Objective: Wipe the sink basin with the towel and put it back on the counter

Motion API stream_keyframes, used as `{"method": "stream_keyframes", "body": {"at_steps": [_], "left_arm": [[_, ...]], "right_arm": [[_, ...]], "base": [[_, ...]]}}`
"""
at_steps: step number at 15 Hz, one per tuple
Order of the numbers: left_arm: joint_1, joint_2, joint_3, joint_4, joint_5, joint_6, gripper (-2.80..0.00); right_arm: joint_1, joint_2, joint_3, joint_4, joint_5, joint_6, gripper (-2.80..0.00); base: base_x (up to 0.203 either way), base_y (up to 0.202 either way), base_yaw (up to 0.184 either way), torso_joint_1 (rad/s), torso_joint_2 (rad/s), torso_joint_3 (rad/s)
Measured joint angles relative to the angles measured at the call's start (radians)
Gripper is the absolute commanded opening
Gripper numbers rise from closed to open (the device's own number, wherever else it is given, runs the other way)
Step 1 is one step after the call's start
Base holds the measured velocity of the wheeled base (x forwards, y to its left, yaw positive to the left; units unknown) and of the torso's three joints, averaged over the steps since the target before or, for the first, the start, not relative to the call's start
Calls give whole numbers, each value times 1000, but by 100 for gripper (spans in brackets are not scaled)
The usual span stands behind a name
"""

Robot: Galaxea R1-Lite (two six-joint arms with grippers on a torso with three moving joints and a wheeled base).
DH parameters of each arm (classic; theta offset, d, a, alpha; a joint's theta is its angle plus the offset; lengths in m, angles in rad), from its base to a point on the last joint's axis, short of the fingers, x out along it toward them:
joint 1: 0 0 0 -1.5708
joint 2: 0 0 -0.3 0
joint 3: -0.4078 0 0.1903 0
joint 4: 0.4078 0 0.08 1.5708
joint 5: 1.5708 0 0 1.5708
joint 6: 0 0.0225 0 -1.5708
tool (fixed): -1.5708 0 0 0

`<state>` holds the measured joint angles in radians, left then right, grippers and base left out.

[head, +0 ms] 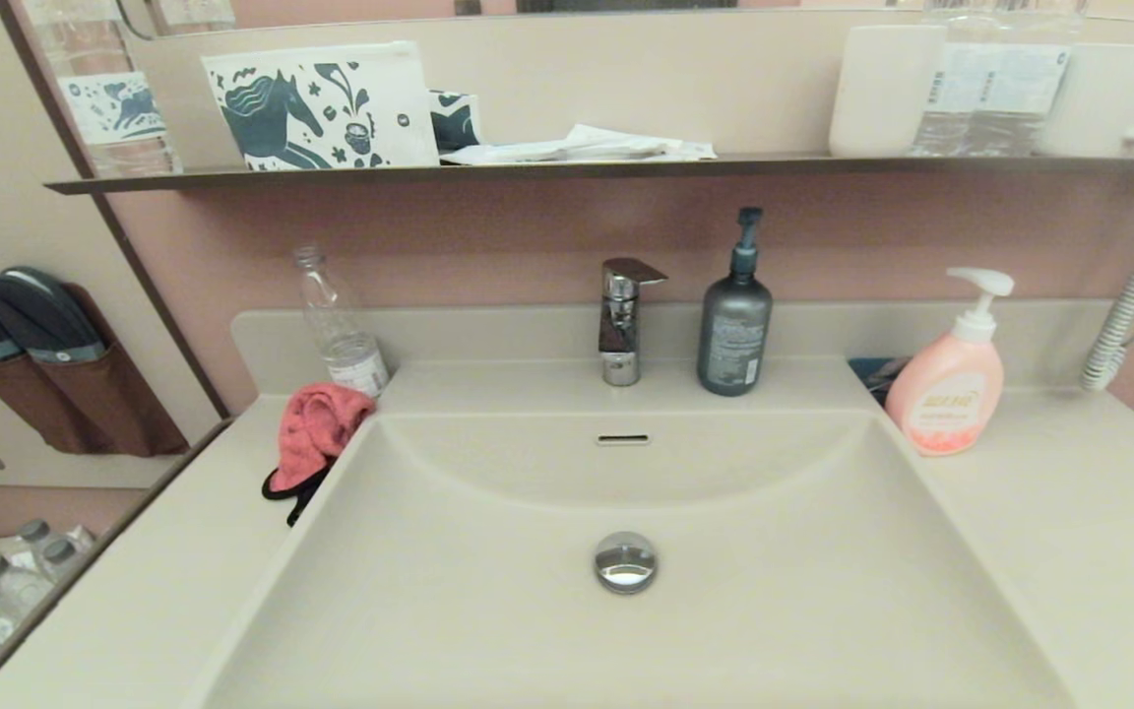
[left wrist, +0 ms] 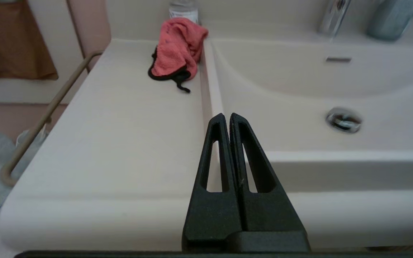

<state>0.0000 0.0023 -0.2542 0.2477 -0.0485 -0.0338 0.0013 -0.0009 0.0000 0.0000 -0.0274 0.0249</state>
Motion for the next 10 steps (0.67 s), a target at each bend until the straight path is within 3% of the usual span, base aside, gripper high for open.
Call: {"method": "stream_keyframes", "body": {"at_steps": [2, 4, 7, 10], "left_arm": [[0, -1, 119, -162, -27, 67, -280], [0, -1, 192, -237, -32, 103, -280], [0, -2, 242, -309, -27, 109, -280], [0, -2, 248, -288, -10, 67, -280]], "right_arm": [[0, 0, 0, 0, 0, 0, -280], [0, 0, 0, 0, 0, 0, -280], [0, 0, 0, 0, 0, 0, -280], [0, 0, 0, 0, 0, 0, -280]], "base": [[0, 0, 0, 0, 0, 0], [0, 0, 0, 0, 0, 0], [0, 0, 0, 0, 0, 0], [0, 0, 0, 0, 0, 0]]}}
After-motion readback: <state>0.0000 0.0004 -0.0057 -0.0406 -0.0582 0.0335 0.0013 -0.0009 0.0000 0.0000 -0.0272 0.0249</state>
